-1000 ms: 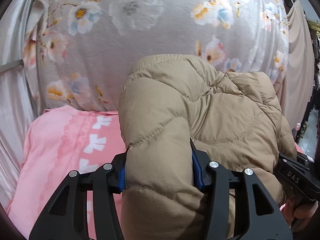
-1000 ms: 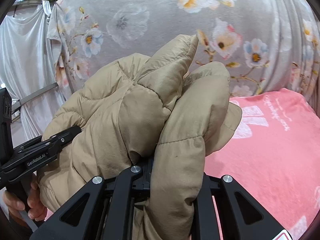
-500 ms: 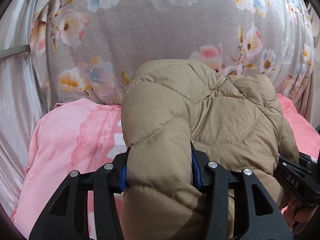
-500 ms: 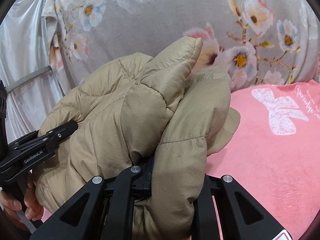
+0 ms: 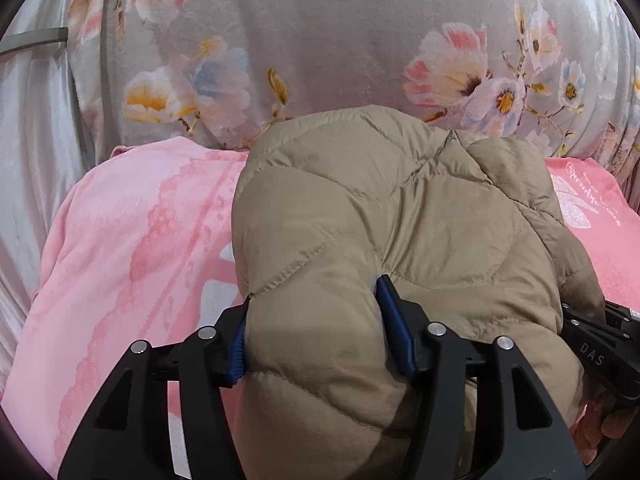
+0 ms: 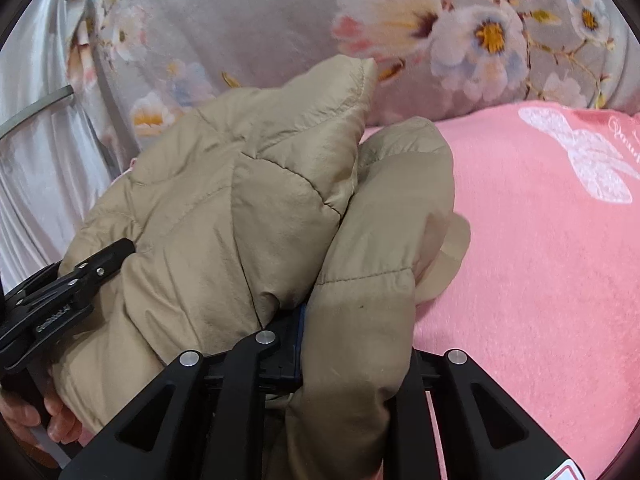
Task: Fold large clothes
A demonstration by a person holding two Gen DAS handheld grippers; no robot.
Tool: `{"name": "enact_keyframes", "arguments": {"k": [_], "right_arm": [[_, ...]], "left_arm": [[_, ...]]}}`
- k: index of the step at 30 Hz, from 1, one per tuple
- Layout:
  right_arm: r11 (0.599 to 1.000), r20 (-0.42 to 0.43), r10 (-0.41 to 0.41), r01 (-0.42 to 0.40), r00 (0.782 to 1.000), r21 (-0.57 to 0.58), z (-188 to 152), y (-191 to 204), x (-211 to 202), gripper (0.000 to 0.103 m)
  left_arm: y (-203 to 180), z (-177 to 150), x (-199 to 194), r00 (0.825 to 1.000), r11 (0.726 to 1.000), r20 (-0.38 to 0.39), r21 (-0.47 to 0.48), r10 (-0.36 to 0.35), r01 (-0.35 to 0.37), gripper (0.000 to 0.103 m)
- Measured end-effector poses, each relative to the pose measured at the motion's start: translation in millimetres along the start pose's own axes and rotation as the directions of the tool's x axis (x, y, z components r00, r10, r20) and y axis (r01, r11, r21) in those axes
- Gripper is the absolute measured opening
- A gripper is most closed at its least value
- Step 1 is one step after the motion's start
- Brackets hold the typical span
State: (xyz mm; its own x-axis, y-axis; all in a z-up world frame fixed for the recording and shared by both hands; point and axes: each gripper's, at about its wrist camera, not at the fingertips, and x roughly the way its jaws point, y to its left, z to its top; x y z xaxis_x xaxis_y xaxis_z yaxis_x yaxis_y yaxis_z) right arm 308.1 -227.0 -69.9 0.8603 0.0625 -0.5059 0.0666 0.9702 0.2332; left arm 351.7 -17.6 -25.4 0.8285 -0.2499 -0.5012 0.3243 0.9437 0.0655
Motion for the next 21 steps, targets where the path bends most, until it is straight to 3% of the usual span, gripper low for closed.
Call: {"name": "enact_keyframes", "arguments": {"k": [6,10,13,15,17,21], "right_arm": [[0.999,-0.046,0.006,-0.005,0.999,0.032,-1,-6,10,0.019],[0.998,-0.052,-0.002,0.005,0.999,0.055,-3,-9,7,0.028],[0.997,-0.064,-0.010,0.015,0.998,0.076,-5,-14,-4,0.037],[0.996,-0.070,-0.013,0.019,0.997,0.089,-9,-17,-19,0.044],[0.991,-0.046,-0.088,0.092,0.995,0.092,-15,-19,-44,0.065],[0.985,0.000,-0.172,0.172,0.985,0.025,-22,-16,-92,0.065]], "left_arm": [[1,-10,7,1.000,1.000,-0.009,-0.025,0.015,-0.015,0.060],[2,-10,7,0.999,0.999,-0.022,-0.037,0.024,-0.025,0.064],[6,-10,1,0.998,0.997,-0.043,-0.060,0.044,-0.047,0.081],[9,-12,-11,0.998,0.996,-0.056,-0.076,0.042,-0.047,0.085],[11,-14,-24,0.997,0.996,-0.066,-0.084,0.038,-0.044,0.087],[9,-28,-63,0.995,0.995,-0.101,-0.100,-0.004,-0.006,0.089]]}}
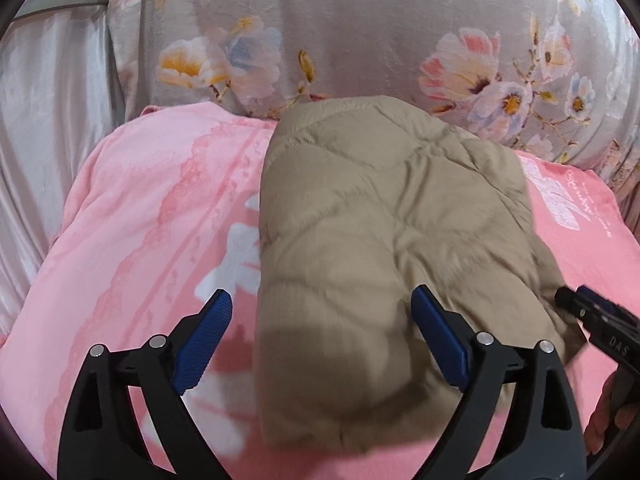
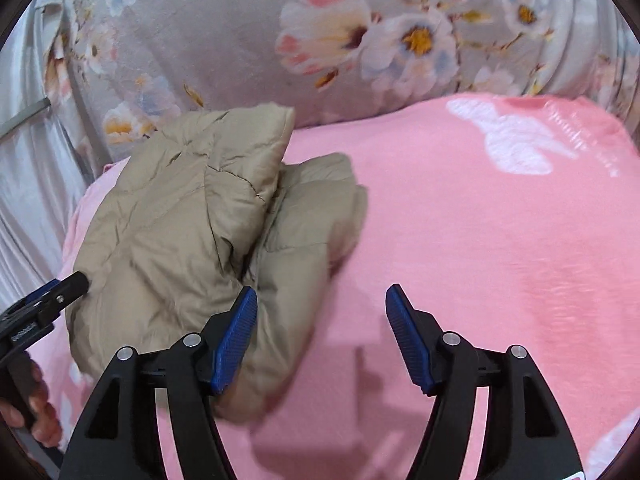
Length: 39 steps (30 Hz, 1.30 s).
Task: Fold large clothes
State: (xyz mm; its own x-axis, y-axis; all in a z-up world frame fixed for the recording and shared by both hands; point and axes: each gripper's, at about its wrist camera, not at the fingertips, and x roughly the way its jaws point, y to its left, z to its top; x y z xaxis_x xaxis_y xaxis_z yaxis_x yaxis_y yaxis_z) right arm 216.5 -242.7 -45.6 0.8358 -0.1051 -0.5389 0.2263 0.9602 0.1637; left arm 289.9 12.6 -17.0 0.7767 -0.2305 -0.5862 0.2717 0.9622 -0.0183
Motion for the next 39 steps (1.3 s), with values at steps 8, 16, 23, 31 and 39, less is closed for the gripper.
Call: {"name": "enact_keyframes", "arguments": {"k": [8,16,23,31,39], "right_arm": [[0.977,-0.056,0.023,-0.035,0.998,-0.209,-26,51,-25,0.007],[0.975,-0.114,-0.013,-0.013,0.993,-0.223,-14,61,38,0.003],[0.974,-0.132,-0.025,-0.006,0.991,-0.228,-14,63,76,0.000],[0.988,-0.123,0.041,-0.059,0.992,-0.144,-10,59,57,0.000],[0.991,-0.011,0.103,-0.104,0.995,-0.090,15,65,11,0.003]], "left_arm": [[-10,-59,-11,0.985,0.991,-0.125,0.087,0.116,-0.106,0.088],[20,-48,33,0.968,0.981,-0.163,0.022,0.192,-0.191,0.090],[24,-41,67,0.958,0.971,-0.154,0.046,0.241,-0.237,0.098],[34,-31,64,0.953,0.970,-0.182,0.020,0.242,-0.242,0.098],[24,-8,-23,0.983,0.984,-0.033,-0.010,0.179,-0.179,0.097]]}}
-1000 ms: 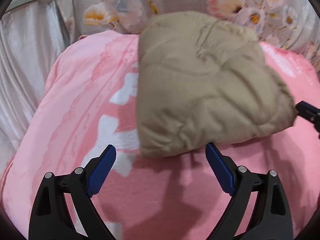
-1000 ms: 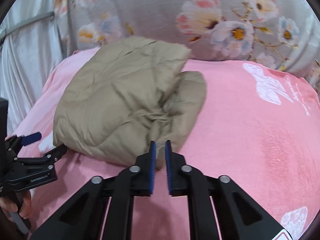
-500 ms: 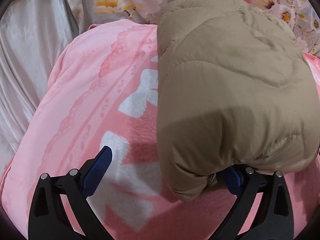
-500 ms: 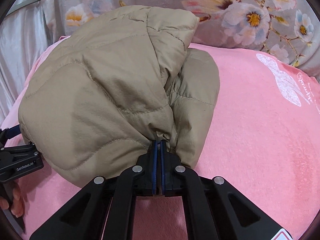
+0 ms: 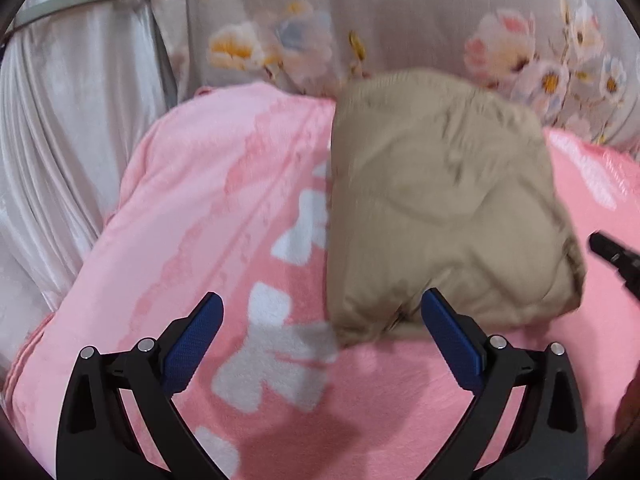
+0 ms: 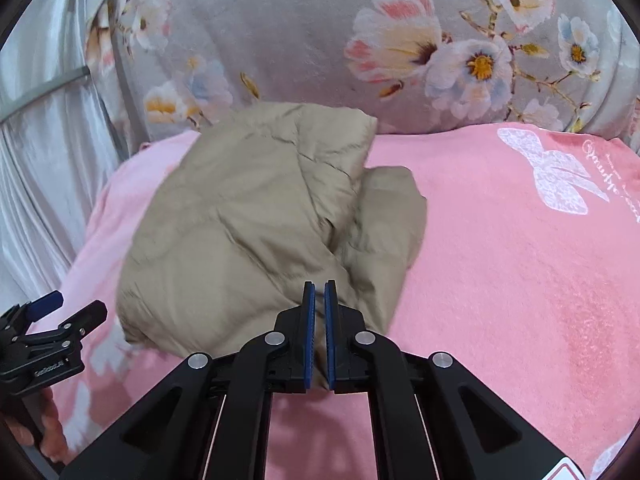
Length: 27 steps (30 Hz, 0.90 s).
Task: Fold large clothes
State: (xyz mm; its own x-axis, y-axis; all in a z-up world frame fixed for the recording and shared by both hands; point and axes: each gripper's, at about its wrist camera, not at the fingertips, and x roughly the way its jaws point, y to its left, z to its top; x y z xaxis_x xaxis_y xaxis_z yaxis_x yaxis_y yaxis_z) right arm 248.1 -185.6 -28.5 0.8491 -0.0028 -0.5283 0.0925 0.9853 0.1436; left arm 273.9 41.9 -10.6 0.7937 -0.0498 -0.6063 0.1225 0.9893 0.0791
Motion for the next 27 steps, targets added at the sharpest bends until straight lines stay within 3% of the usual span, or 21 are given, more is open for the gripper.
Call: {"name": "enact_keyframes", "arguments": {"k": [5,9,13,16,21,27], "right_arm": [[1.000,0.035,-0.013,0.014,0.999,-0.027,33,21,26,0.003],[1.000,0.001,-0.023,0.023,1.000,0.016,63,16,60,0.003],[0.994,-0.086,-0.088,0.092,0.992,0.054,57,-3,103,0.000],[0.992,-0.101,-0.102,0.109,0.990,0.058,39,-14,119,0.000],[0.990,-0.093,-0.132,0.137,0.987,0.046,40,-9,107,0.001],[0.995,0.006,-0.097,0.097,0.995,0.007,27,13,45,0.005]], "left_arm": [[-10,34,20,1.000,0.998,-0.004,-0.059,-0.022,0.021,0.097],[-18,41,49,0.999,0.996,-0.047,-0.090,-0.016,0.012,0.097],[-20,38,67,0.997,0.992,-0.068,-0.122,-0.041,0.033,0.098],[-21,34,75,0.995,0.990,-0.071,-0.131,-0.064,0.054,0.098],[-26,31,80,0.997,0.993,-0.065,-0.113,-0.044,0.037,0.098],[-28,29,64,0.999,0.998,-0.046,-0.063,-0.006,0.004,0.098]]}}
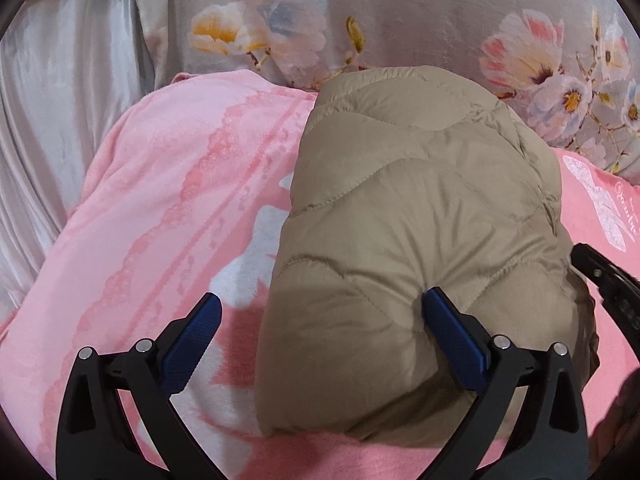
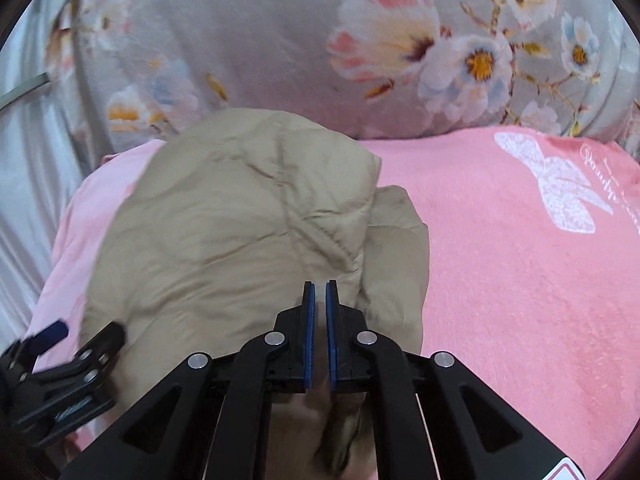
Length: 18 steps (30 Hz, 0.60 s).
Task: Fold large clothes
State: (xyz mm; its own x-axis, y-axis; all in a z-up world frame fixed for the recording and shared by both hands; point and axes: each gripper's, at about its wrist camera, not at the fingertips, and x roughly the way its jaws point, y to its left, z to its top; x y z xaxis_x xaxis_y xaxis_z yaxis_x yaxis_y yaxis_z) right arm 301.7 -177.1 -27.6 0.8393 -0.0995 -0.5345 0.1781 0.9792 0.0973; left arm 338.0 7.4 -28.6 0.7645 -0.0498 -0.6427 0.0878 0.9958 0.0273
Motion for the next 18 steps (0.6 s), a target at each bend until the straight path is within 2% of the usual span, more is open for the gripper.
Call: {"name": "enact_keyframes", "arguments": {"k": [4,9,15,18], "right_arm": [[0.999,-0.009,0.017,-0.017,1.000,-0.030,-20,6,-20,0.007],[1.000,-0.073,0.007,-0.009,0.997,-0.018,-48,4,-6,0.007],[0.998,-0.036,-0.029,0.027,0.999,-0.048,-57,9,-11,0.008],[0.999,-0.001,-0.024,0.024,1.000,-0.037,-64,6,-21,0.019]], "left_arm": [[-1,-9,-16,1.000,1.000,0.015,0.022,0.016,-0.016,0.098],[-1,-22,-18,1.000,1.000,-0.007,0.005,0.009,-0.008,0.098],[-3,-34,-15,1.000,1.000,-0.008,-0.006,0.003,-0.003,0.098],[-3,-41,-20,1.000,1.000,0.016,-0.015,-0.006,0.006,0.098]]}}
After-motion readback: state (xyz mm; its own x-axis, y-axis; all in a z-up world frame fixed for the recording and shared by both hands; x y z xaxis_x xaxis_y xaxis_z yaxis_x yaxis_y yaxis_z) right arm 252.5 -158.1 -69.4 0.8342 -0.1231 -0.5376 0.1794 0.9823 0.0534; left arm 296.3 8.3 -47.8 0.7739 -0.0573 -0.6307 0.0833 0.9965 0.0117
